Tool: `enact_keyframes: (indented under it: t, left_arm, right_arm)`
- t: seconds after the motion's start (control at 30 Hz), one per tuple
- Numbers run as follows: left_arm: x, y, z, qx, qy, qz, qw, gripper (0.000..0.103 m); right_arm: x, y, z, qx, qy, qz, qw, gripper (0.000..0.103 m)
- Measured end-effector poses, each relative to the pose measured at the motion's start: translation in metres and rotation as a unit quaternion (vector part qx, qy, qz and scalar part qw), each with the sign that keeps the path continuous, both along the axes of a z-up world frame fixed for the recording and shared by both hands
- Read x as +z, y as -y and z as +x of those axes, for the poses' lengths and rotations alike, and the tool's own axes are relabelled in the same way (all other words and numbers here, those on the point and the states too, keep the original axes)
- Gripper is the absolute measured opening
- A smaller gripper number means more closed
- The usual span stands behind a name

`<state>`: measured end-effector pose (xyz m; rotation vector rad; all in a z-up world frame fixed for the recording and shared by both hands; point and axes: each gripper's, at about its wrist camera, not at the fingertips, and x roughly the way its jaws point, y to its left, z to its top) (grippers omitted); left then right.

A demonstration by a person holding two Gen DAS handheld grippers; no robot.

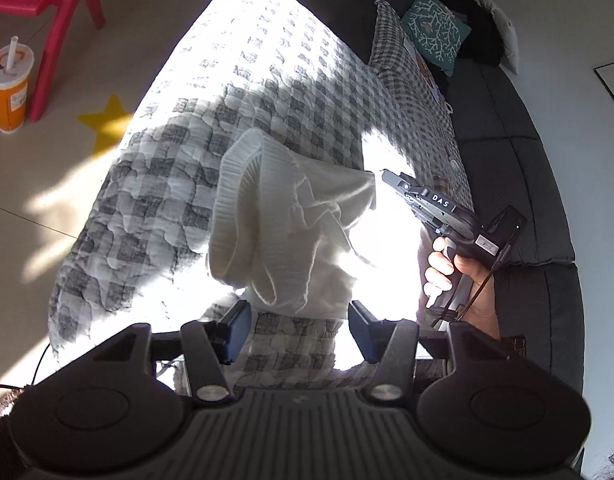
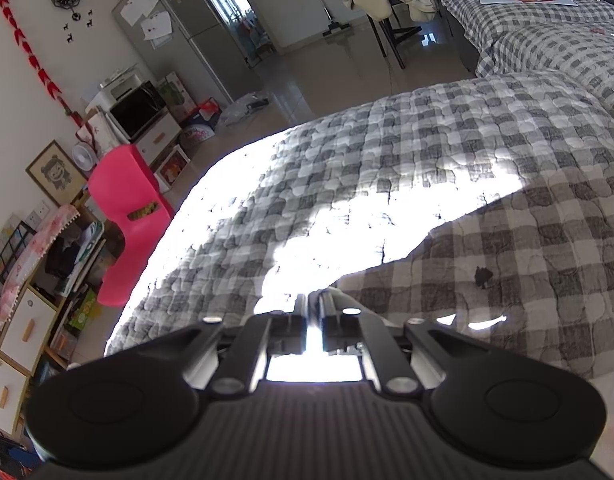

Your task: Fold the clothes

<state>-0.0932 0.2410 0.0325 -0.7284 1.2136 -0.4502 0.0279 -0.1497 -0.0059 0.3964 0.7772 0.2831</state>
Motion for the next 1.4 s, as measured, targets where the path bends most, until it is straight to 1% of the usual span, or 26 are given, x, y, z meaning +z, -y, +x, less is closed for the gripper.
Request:
enact_keyframes:
  t: [0.13, 0.2, 0.23, 0.27, 0.3, 0.33, 0.37, 0.4, 0.43, 0.57, 0.67, 0.73, 0.8, 0.9, 0.93, 0.97, 1.0, 1.03, 1.07, 1.1, 1.17, 1.23, 1.27, 1.3, 1.37, 1.4]
  left_arm:
    - [-0.012, -0.001, 0.003, 0.046, -0.029, -0.025, 0.9982, 0.053]
    - [-0.015, -0.002, 0.004, 0.065, -0.038, -0.031, 0.9967, 0.052]
    - [-0.016, -0.002, 0.005, 0.075, -0.043, -0.029, 0.9959, 0.047]
    - [-0.018, -0.002, 0.005, 0.085, -0.047, -0.027, 0.9949, 0.034]
    - [-0.019, -0.002, 0.005, 0.093, -0.050, -0.025, 0.9941, 0.025]
    - [-0.020, -0.001, 0.005, 0.097, -0.052, -0.023, 0.9936, 0.018]
    - [-0.019, -0.001, 0.005, 0.102, -0.050, -0.018, 0.9934, 0.014]
    - [-0.017, -0.002, 0.004, 0.107, -0.041, -0.011, 0.9934, 0.011]
    - [-0.014, -0.002, 0.003, 0.111, -0.031, -0.003, 0.9933, 0.004]
    - [0.010, -0.013, -0.006, 0.131, 0.029, 0.028, 0.9906, 0.003]
    - [0.014, -0.016, -0.006, 0.124, 0.042, 0.064, 0.9893, 0.003]
    - [0.003, -0.009, -0.002, 0.114, 0.031, 0.105, 0.9875, 0.003]
    - [-0.005, -0.003, 0.001, 0.103, 0.027, 0.141, 0.9844, 0.005]
    - [-0.002, 0.001, -0.001, 0.083, 0.046, 0.164, 0.9819, 0.008]
    - [-0.001, 0.000, -0.001, 0.078, 0.047, 0.169, 0.9814, 0.013]
    - [0.001, 0.000, -0.001, 0.075, 0.046, 0.174, 0.9808, 0.028]
    - [0.004, -0.001, -0.001, 0.071, 0.045, 0.180, 0.9801, 0.036]
    - [0.007, -0.002, -0.002, 0.071, 0.051, 0.187, 0.9785, 0.050]
    - [0.012, -0.004, -0.002, 0.075, 0.064, 0.195, 0.9757, 0.055]
    - [0.017, -0.005, -0.003, 0.081, 0.076, 0.207, 0.9720, 0.055]
    - [0.028, -0.006, -0.004, 0.100, 0.094, 0.244, 0.9600, 0.056]
    - [0.040, -0.001, -0.004, 0.119, 0.121, 0.277, 0.9458, 0.056]
    - [0.044, 0.002, -0.003, 0.121, 0.134, 0.283, 0.9419, 0.057]
    - [0.048, 0.008, -0.001, 0.117, 0.151, 0.281, 0.9405, 0.057]
    - [0.053, 0.025, 0.005, 0.092, 0.188, 0.258, 0.9431, 0.058]
    - [0.054, 0.035, 0.008, 0.075, 0.199, 0.247, 0.9454, 0.058]
  right_arm:
    - [0.000, -0.001, -0.001, 0.000, 0.001, -0.002, 1.000, 0.005]
    - [-0.001, -0.001, -0.001, 0.000, 0.001, -0.002, 1.000, 0.005]
    - [-0.001, -0.001, -0.001, 0.000, 0.001, -0.001, 1.000, 0.005]
    - [-0.001, -0.001, 0.000, 0.000, 0.001, -0.001, 1.000, 0.005]
    - [-0.001, -0.001, 0.000, 0.000, 0.001, -0.001, 1.000, 0.005]
    - [-0.001, -0.001, -0.001, 0.000, 0.001, -0.001, 1.000, 0.005]
    - [0.000, -0.001, 0.000, 0.000, 0.001, -0.002, 1.000, 0.005]
    - [0.000, -0.001, 0.000, 0.000, 0.001, -0.002, 1.000, 0.005]
    - [0.000, -0.001, 0.000, 0.000, 0.001, -0.002, 1.000, 0.005]
    - [0.006, 0.001, -0.003, -0.001, 0.014, 0.009, 1.000, 0.005]
    - [0.010, 0.001, -0.003, -0.002, 0.032, 0.012, 0.999, 0.004]
    - [0.007, -0.001, 0.000, -0.007, 0.028, 0.009, 1.000, 0.004]
    - [0.000, -0.004, 0.004, -0.012, 0.018, 0.002, 1.000, 0.004]
    - [-0.002, -0.008, 0.006, -0.016, 0.019, -0.004, 1.000, 0.005]
    - [-0.001, -0.008, 0.005, -0.016, 0.019, -0.003, 1.000, 0.009]
    - [0.001, -0.008, 0.004, -0.015, 0.018, 0.000, 1.000, 0.012]
    - [0.003, -0.005, 0.002, -0.013, 0.015, 0.007, 1.000, 0.015]
    - [0.006, -0.002, 0.000, -0.011, 0.012, 0.014, 1.000, 0.028]
    - [0.009, 0.001, -0.002, -0.009, 0.010, 0.019, 1.000, 0.041]
    - [0.014, 0.005, -0.006, -0.007, 0.010, 0.019, 1.000, 0.044]
    - [0.021, 0.016, -0.014, -0.010, 0.011, 0.012, 1.000, 0.049]
    - [0.027, 0.033, -0.021, -0.027, 0.013, 0.011, 0.999, 0.049]
    - [0.029, 0.041, -0.025, -0.039, 0.015, 0.007, 0.999, 0.049]
    - [0.031, 0.048, -0.028, -0.056, 0.020, -0.001, 0.998, 0.049]
    - [0.037, 0.070, -0.035, -0.109, 0.034, -0.047, 0.992, 0.045]
    - [0.038, 0.082, -0.037, -0.130, 0.036, -0.059, 0.989, 0.044]
